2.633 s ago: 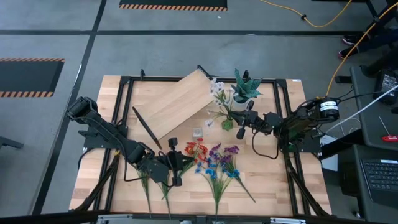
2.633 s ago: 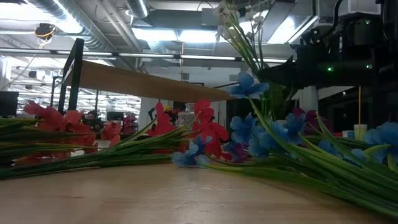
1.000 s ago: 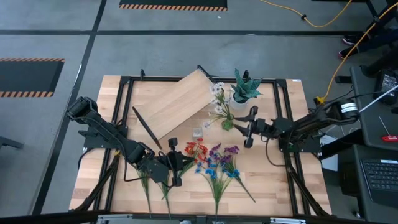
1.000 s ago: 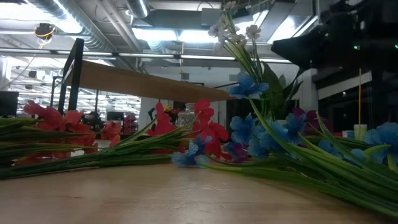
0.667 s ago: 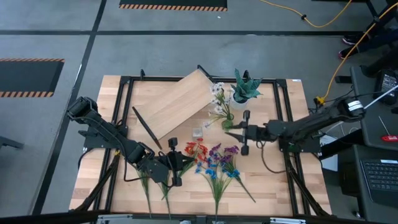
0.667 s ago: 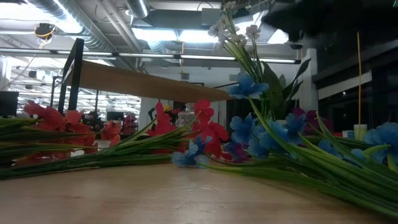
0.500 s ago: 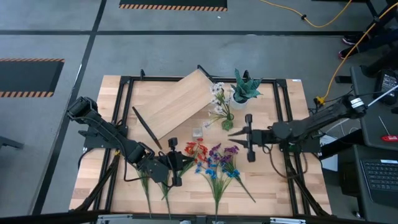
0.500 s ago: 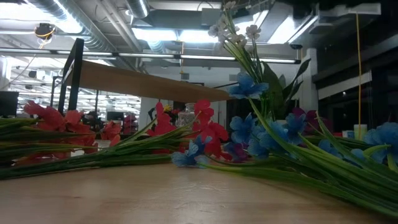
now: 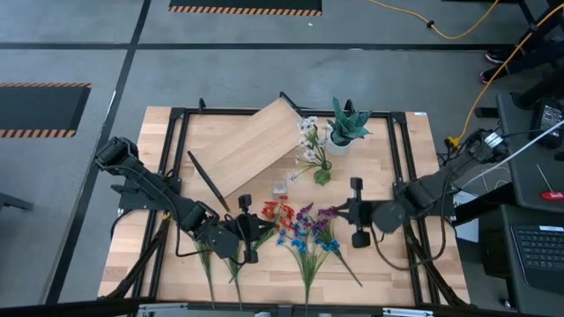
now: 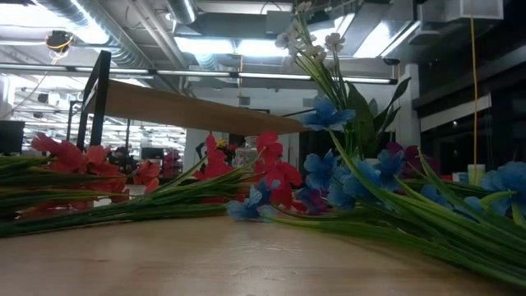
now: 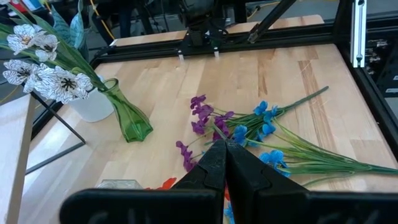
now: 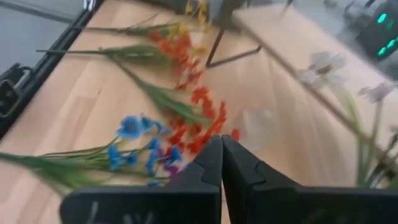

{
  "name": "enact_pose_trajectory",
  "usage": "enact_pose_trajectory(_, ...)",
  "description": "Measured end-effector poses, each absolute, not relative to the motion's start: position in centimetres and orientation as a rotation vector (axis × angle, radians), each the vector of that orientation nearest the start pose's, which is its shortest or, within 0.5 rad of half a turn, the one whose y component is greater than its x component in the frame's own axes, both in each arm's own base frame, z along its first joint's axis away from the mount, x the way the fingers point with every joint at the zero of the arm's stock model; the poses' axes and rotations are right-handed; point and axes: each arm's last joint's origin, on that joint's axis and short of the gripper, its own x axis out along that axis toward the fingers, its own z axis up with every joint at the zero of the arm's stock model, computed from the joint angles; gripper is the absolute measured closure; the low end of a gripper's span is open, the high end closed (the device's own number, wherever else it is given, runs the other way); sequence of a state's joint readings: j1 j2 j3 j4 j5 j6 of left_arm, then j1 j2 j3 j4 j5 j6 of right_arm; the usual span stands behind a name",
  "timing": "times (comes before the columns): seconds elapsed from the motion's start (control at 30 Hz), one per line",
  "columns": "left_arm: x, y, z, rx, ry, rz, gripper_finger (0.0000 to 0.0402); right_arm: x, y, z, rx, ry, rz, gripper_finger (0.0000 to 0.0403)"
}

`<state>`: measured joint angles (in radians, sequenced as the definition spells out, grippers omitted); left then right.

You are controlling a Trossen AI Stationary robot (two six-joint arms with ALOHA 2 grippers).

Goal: Pick and place flowers into a vace then onto a shelf
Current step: Adjust the purple flowers

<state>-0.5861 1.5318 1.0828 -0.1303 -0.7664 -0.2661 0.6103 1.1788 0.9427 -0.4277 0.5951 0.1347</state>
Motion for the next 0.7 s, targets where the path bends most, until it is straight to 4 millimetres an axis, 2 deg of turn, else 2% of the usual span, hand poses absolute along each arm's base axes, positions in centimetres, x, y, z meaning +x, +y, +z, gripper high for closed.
enact_pose_trajectory(0.17,28.7,-16.6,26.7,0.102,0.423,0.233,0.0398,21.4,15.0,29.3,-0.220,0.666,-0.019,0.0397)
enact_pose_trajectory(0.33,28.7,-16.6,26.7,0.121,0.425,0.228,0.0398,21.4,16.7,28.8,-0.159,0.810,-0.092,0.0400)
enact_pose_trajectory(0.47,28.7,-16.6,26.7,0.150,0.429,0.221,0.0398,21.0,17.6,27.8,-0.066,0.903,-0.158,0.0396)
enact_pose_trajectory(0.7,28.7,-16.6,26.7,0.153,0.429,0.221,0.0398,20.4,19.0,26.5,0.148,1.041,-0.164,0.0395)
